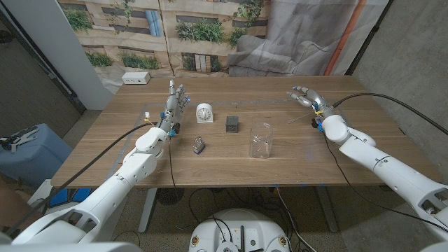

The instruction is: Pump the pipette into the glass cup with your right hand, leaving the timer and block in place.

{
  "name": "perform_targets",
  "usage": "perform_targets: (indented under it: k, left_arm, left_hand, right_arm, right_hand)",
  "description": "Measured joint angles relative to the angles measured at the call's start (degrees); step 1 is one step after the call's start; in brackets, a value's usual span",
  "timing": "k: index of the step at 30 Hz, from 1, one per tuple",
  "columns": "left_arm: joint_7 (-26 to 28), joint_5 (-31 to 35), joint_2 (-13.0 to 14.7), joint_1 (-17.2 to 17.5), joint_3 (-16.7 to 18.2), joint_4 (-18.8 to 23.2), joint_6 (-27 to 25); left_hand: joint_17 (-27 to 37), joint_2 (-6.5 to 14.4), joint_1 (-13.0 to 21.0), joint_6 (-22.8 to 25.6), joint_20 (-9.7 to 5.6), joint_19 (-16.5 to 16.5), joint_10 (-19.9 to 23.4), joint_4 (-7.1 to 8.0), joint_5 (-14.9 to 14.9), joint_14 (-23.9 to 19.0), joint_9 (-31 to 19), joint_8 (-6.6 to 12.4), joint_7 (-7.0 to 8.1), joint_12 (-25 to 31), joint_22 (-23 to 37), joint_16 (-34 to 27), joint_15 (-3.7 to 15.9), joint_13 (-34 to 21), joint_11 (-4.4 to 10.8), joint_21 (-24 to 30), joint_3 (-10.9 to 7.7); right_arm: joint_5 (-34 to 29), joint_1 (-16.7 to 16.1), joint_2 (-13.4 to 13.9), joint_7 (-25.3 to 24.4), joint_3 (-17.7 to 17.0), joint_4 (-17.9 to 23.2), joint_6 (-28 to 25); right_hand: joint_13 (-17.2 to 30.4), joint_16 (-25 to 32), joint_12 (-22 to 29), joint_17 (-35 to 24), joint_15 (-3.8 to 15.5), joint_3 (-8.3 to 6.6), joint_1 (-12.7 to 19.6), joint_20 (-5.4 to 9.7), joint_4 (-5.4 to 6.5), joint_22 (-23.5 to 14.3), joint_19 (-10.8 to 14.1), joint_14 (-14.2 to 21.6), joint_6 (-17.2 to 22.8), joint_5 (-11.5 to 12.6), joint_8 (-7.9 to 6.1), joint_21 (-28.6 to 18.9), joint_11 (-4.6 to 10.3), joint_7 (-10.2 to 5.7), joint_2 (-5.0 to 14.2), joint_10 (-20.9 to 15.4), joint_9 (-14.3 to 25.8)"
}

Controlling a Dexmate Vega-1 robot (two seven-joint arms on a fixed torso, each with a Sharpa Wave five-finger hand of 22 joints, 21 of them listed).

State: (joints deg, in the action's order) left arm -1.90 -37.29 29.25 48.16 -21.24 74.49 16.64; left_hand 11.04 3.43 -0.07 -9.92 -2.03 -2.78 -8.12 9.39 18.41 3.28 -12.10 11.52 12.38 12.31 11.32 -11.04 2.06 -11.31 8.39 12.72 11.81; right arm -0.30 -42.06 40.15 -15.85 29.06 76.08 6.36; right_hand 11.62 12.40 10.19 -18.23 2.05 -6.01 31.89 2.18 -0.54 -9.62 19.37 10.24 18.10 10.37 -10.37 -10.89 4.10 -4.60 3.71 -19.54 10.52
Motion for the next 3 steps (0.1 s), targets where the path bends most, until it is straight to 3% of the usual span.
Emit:
perform_targets:
  k: [3]
  left_arm:
    - [0.0, 0.0, 0.0, 0.0, 0.0, 0.0, 0.0]
  left_hand:
    - [0.0, 0.0, 0.0, 0.0, 0.00, 0.0, 0.0, 0.00, 0.0, 0.0, 0.0, 0.00, 0.00, 0.0, 0.0, 0.0, 0.00, 0.0, 0.00, 0.0, 0.00]
  right_arm:
    - [2.6, -0.6, -0.7, -0.1, -0.9, -0.5, 1.4]
  right_hand:
    - [-0.2, 0.0, 0.0, 0.2, 0.00, 0.12, -0.1, 0.00, 0.12, 0.0, 0.0, 0.0, -0.2, 0.0, 0.00, 0.0, -0.12, 0.21, 0.14, 0.1, -0.1]
